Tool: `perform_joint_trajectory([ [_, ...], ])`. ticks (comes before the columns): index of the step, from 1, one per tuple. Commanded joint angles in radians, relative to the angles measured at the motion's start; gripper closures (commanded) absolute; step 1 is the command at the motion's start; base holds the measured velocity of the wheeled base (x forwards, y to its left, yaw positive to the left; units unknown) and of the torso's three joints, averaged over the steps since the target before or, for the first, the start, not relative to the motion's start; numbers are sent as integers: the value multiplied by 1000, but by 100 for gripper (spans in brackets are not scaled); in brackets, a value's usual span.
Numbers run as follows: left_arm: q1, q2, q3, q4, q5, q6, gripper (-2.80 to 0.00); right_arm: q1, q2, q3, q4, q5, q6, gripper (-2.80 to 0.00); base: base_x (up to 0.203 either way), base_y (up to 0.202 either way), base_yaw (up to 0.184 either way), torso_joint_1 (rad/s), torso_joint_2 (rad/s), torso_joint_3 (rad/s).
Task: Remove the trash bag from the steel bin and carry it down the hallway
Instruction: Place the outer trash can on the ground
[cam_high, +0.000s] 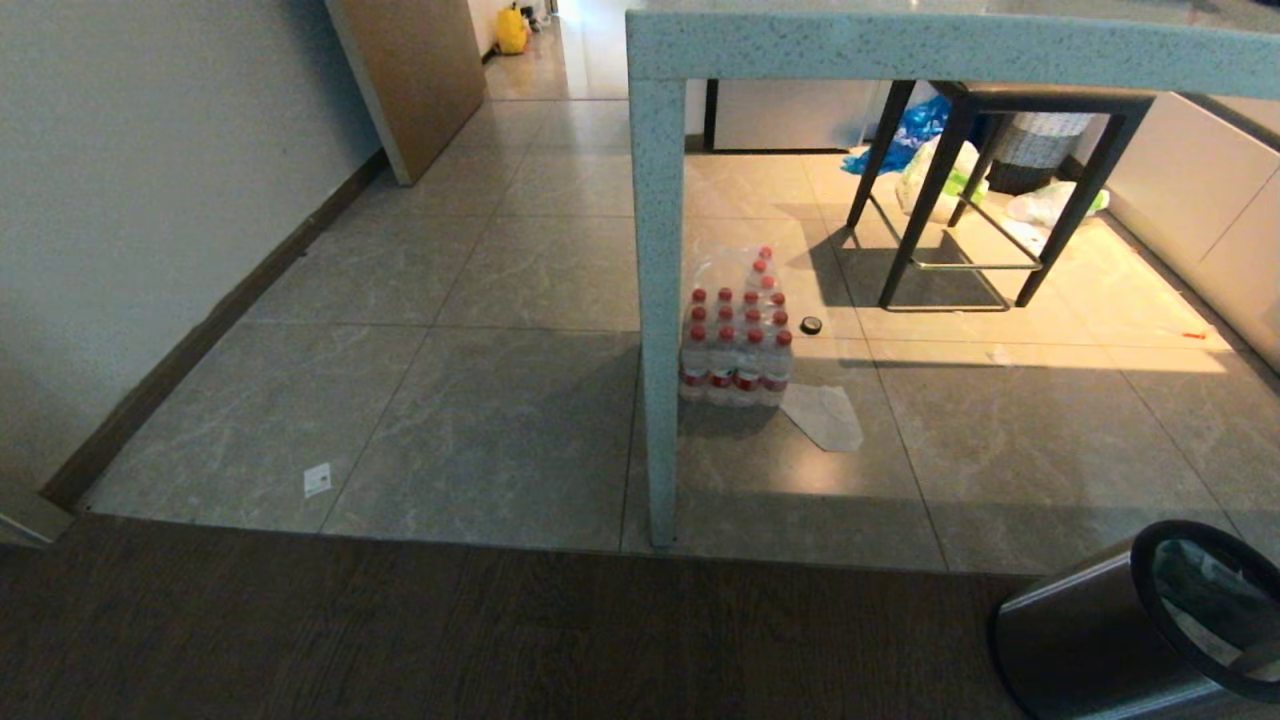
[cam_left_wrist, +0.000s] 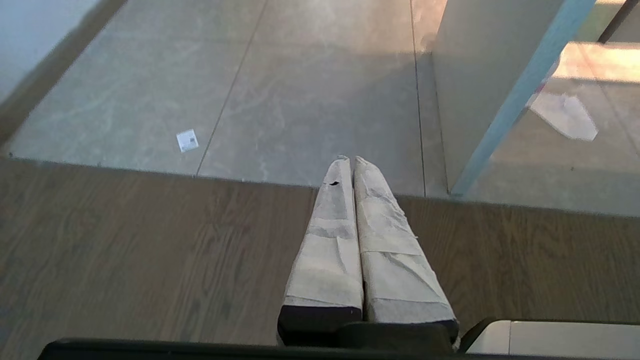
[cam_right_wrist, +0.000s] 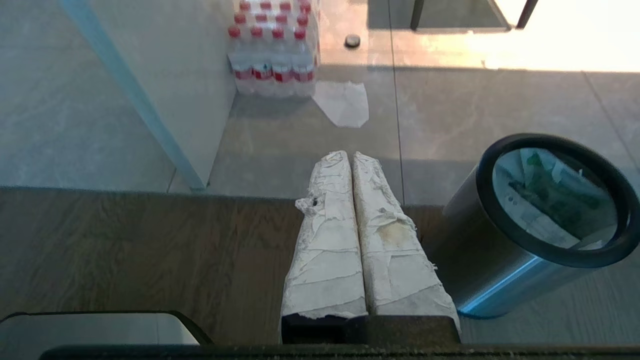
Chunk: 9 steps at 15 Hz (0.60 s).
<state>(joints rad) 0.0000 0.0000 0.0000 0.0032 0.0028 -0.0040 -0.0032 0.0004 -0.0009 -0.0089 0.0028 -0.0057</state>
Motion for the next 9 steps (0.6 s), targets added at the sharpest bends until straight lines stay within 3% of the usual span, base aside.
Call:
perform_joint_trajectory([
  [1, 0, 0, 0, 0, 0, -2, 0, 0, 0, 1, 0, 0, 0, 0, 0, 0, 0, -2, 2, -198],
  [9, 0, 0, 0, 0, 0, -4, 0, 0, 0, 1, 0, 0, -3, 0, 0, 0, 0, 5, 3, -197],
])
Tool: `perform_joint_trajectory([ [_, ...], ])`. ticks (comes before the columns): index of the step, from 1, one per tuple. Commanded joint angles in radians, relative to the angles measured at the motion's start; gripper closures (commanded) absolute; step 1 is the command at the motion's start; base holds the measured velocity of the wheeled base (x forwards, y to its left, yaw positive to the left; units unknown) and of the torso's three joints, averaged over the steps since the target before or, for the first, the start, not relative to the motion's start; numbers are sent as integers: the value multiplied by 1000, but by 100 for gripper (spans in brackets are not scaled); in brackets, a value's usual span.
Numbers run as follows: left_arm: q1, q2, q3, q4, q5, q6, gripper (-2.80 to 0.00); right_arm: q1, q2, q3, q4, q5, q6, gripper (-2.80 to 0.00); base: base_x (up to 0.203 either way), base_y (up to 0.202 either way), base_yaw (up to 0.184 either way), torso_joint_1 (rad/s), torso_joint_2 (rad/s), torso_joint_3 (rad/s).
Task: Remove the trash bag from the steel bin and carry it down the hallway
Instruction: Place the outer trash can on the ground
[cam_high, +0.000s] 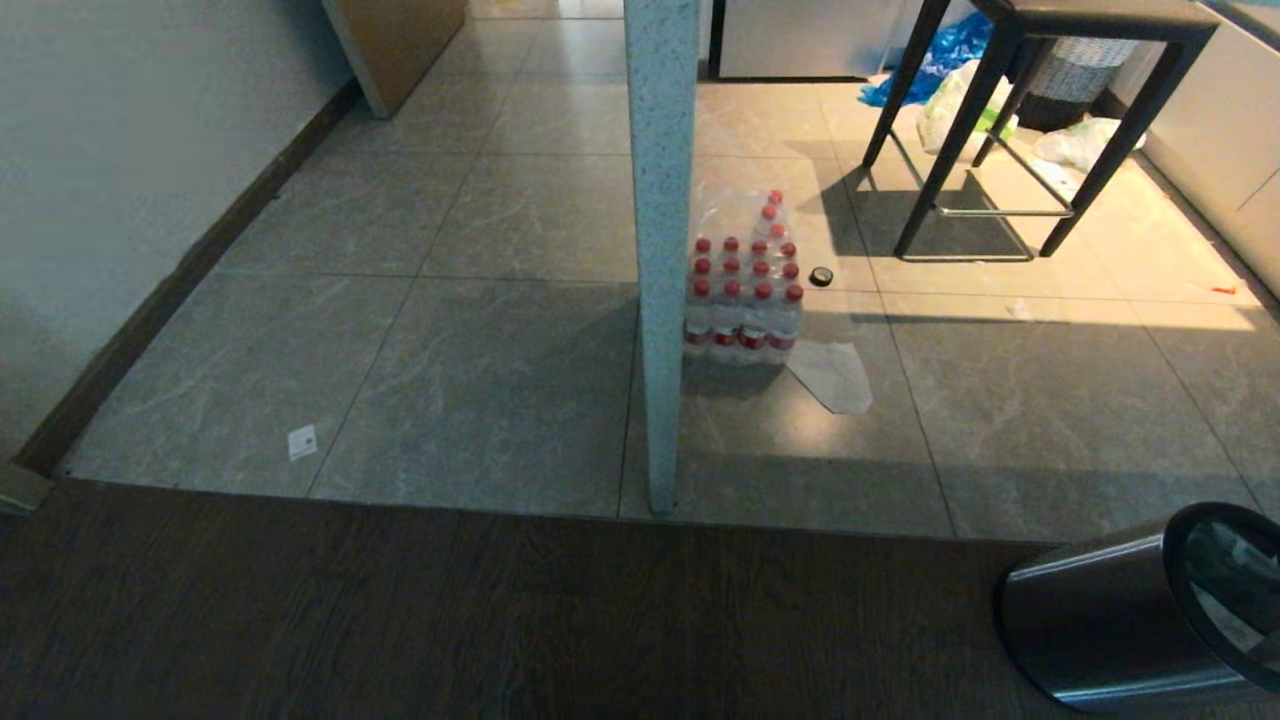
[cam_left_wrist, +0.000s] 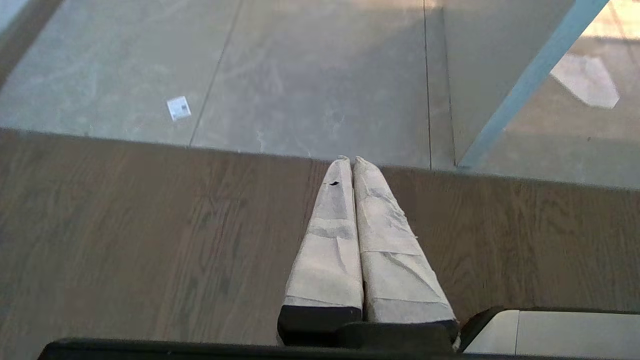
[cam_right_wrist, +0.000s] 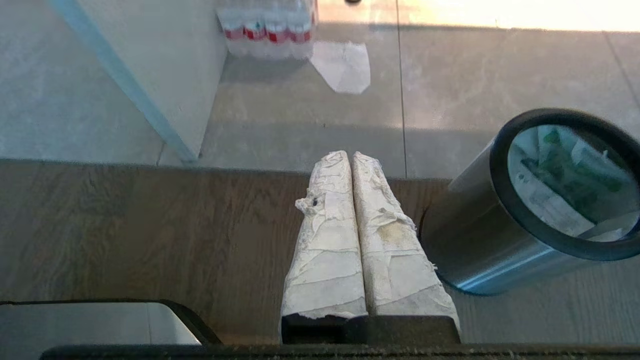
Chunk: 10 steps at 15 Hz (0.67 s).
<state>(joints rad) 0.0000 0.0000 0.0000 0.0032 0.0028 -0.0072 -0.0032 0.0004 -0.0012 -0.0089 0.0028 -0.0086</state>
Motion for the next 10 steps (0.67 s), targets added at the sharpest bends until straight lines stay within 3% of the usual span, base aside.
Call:
perform_joint_trajectory([
  [1, 0, 0, 0, 0, 0, 0, 0, 0, 0, 1, -1, 0, -1, 0, 0, 0, 0, 0, 3, -206],
  [7, 0, 0, 0, 0, 0, 0, 0, 0, 0, 1, 0, 0, -4, 0, 0, 0, 0, 2, 5, -197],
  [10, 0, 0, 0, 0, 0, 1, 0, 0, 2, 0, 1, 0, -1, 0, 0, 0, 0, 2, 5, -85],
])
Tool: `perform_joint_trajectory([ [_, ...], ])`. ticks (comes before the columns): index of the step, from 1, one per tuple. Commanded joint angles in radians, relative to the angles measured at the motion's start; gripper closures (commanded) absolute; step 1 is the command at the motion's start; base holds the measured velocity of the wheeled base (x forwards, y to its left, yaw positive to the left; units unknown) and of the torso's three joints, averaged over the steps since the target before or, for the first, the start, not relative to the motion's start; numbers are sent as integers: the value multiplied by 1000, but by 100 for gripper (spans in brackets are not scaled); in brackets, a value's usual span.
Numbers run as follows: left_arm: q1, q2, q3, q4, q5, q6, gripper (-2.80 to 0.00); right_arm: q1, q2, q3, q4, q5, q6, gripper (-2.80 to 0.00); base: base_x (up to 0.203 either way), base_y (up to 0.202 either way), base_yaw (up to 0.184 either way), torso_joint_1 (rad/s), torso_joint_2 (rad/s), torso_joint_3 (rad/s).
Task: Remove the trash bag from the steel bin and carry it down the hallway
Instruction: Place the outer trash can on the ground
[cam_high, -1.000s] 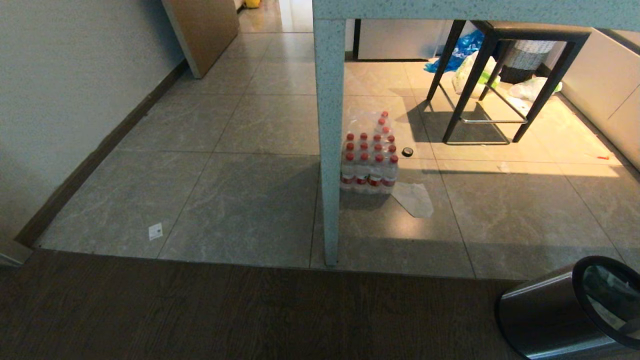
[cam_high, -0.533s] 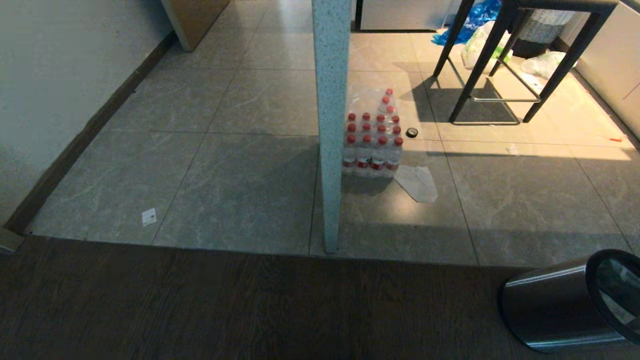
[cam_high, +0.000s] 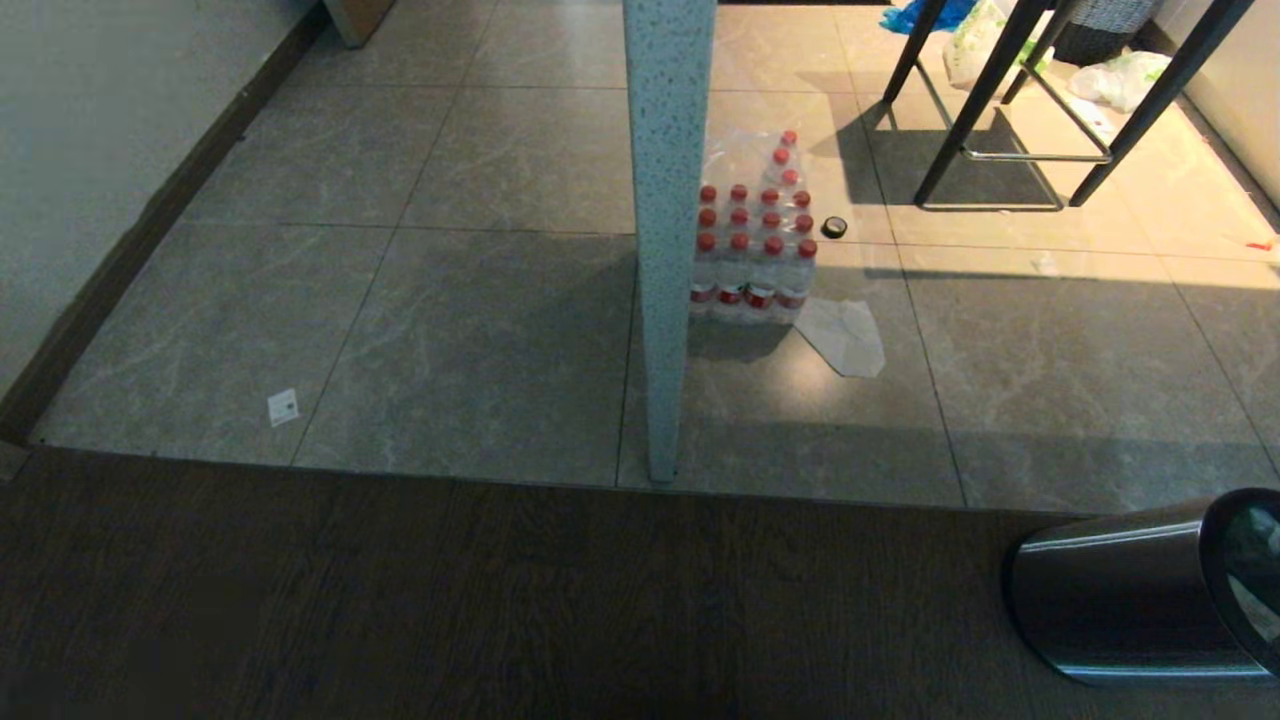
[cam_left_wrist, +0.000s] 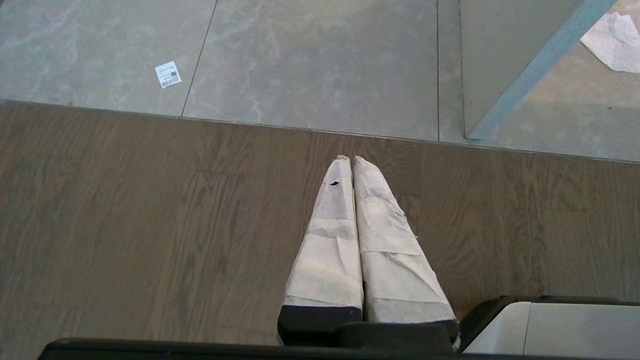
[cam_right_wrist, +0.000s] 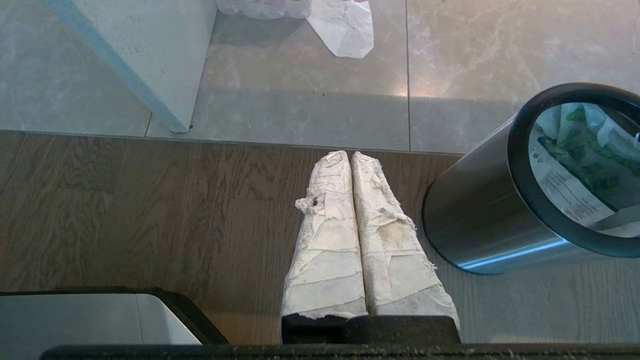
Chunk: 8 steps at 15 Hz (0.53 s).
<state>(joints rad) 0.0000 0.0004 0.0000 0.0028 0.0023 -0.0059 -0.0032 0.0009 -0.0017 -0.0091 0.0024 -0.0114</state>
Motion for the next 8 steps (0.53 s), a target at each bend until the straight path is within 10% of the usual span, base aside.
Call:
perform_joint_trajectory([
  [1, 0, 0, 0, 0, 1, 0, 0, 0, 1, 0, 1, 1, 4, 0, 0, 0, 0, 4, 10, -29],
  [5, 0, 0, 0, 0, 1, 0, 0, 0, 0, -42, 10, 0, 8, 0, 0, 0, 0, 0, 0, 0],
  [8, 0, 0, 0, 0, 1, 0, 0, 0, 59, -312, 165, -5, 11, 0, 0, 0, 0, 0, 0, 0],
])
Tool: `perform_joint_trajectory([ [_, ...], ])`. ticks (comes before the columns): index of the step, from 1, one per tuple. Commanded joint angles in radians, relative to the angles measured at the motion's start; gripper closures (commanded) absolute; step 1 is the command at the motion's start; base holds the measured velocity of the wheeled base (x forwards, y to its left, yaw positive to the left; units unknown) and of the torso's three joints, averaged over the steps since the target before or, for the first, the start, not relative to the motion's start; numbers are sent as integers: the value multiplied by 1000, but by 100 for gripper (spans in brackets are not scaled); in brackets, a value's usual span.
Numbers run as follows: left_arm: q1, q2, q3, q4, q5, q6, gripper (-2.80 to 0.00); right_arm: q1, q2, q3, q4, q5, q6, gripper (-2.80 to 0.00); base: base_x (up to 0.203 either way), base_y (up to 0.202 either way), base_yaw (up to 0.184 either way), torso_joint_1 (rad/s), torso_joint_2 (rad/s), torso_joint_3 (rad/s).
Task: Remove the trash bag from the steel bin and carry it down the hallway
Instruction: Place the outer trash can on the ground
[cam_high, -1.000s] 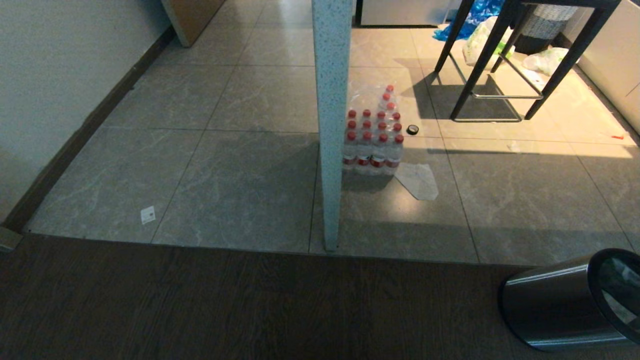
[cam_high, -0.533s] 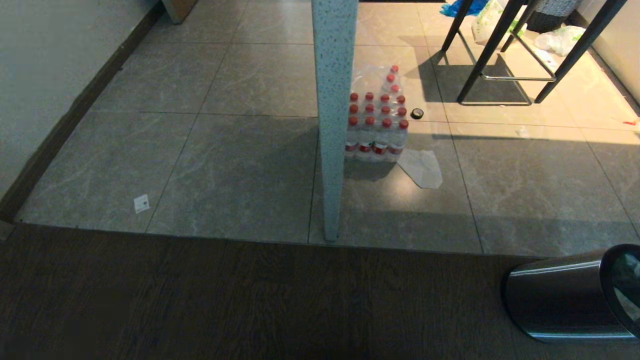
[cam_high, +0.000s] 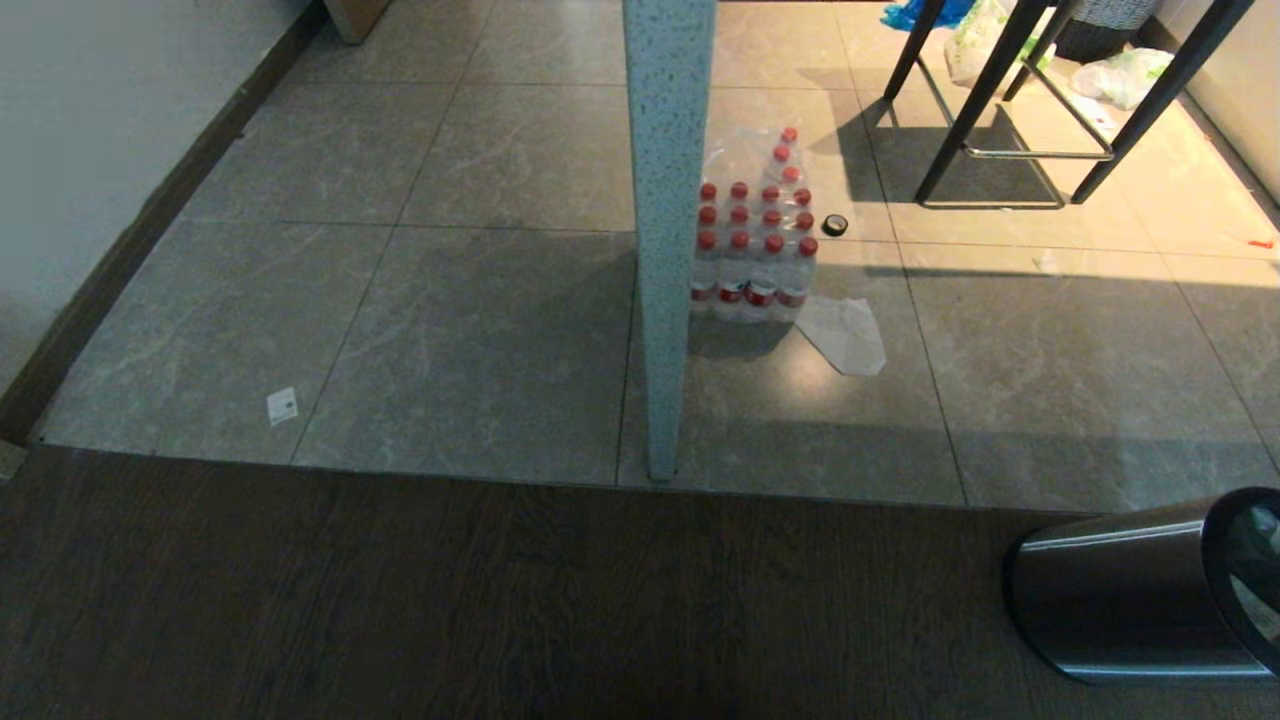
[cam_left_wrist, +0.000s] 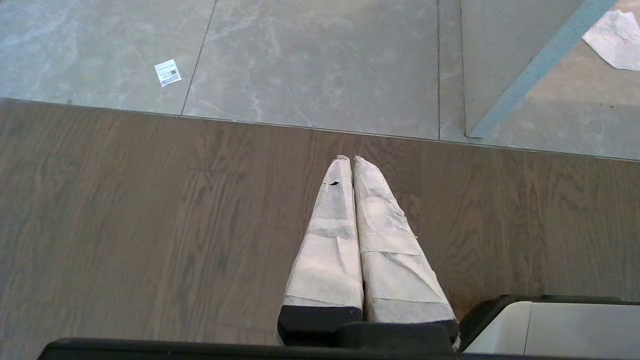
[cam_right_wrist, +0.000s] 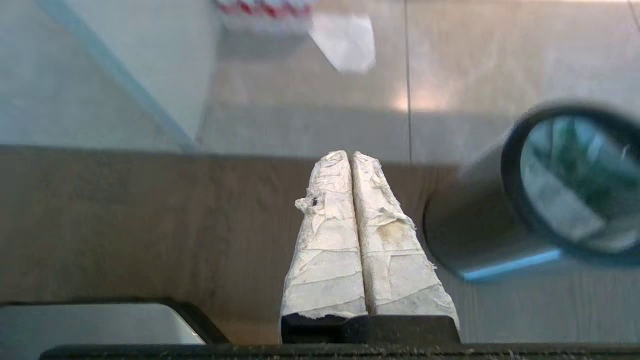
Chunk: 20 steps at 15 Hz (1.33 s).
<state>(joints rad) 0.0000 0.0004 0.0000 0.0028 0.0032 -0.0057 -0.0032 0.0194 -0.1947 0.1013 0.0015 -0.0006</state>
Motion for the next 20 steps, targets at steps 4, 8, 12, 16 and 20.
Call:
perform_joint_trajectory([
  [4, 0, 0, 0, 0, 0, 0, 0, -1, 247, -440, 414, -248, 4, 0, 0, 0, 0, 0, 0, 0],
  [8, 0, 0, 0, 0, 0, 0, 0, 24, 483, -591, 510, -464, 13, 0, 0, 0, 0, 0, 0, 0],
  [12, 0, 0, 0, 0, 0, 0, 0, 29, 716, -629, 513, -496, 122, 0, 0, 0, 0, 0, 0, 0],
  [16, 0, 0, 0, 0, 0, 0, 0, 0, 939, -595, 487, -477, 261, 0, 0, 0, 0, 0, 0, 0],
  [20, 0, 0, 0, 0, 0, 0, 0, -97, 1165, -559, 292, -458, 265, 0, 0, 0, 0, 0, 0, 0],
])
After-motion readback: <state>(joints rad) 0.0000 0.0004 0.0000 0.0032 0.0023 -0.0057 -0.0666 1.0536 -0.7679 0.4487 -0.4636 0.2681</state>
